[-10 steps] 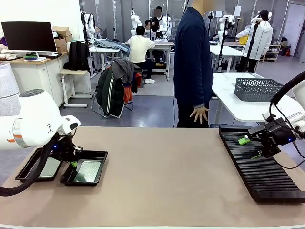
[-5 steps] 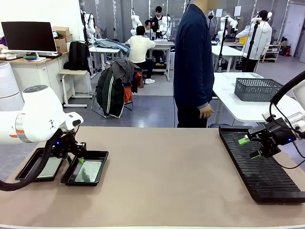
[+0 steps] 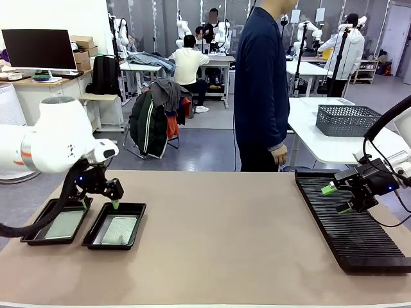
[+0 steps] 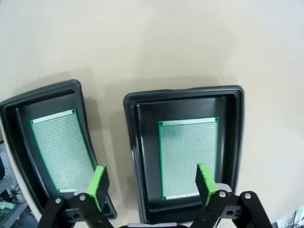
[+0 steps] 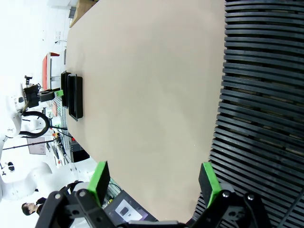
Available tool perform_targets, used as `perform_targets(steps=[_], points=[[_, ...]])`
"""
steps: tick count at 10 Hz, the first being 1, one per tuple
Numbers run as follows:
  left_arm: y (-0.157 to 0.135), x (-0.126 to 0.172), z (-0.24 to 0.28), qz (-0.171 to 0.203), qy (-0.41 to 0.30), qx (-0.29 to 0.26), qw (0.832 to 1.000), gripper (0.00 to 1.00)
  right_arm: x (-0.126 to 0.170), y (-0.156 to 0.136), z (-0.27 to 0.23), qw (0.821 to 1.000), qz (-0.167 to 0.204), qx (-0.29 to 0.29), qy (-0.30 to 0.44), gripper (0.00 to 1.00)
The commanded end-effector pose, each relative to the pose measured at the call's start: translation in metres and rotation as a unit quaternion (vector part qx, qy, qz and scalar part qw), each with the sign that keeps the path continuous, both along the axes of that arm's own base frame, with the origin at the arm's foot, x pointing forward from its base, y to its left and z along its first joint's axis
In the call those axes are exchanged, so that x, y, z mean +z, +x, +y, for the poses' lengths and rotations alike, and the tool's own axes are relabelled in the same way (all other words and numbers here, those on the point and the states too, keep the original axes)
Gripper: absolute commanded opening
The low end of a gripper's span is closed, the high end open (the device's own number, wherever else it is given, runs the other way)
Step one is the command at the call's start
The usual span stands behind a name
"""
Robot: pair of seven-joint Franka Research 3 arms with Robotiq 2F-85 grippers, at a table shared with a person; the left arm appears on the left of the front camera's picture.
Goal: Inspect and transfer BCBs to ESD trays.
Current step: Pick up the ESD tray and place it on the left side of the table.
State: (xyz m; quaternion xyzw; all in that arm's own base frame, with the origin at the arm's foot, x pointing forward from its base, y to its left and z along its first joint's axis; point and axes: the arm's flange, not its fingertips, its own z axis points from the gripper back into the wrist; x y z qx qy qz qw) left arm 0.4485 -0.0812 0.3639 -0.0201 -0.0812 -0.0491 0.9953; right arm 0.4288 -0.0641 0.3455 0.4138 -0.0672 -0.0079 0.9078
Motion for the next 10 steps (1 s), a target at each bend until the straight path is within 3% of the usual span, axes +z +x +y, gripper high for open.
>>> perform_targets(steps=[1, 5, 10], points=[[0.001, 0.036, -0.005, 0.014, 0.016, -0.008, 1.0, 1.0, 0.0, 0.001, 0.0, 1.0, 0.003, -0.004, -0.008, 1.0], [0.003, 0.084, -0.007, 0.043, 0.029, -0.026, 0.998, 1.0, 0.0, 0.001, 0.0, 1.0, 0.003, -0.004, -0.008, 1.0], [0.002, 0.09, -0.011, 0.039, 0.019, -0.021, 0.999, 1.0, 0.0, 0.001, 0.0, 1.0, 0.003, -0.004, -0.008, 1.0]])
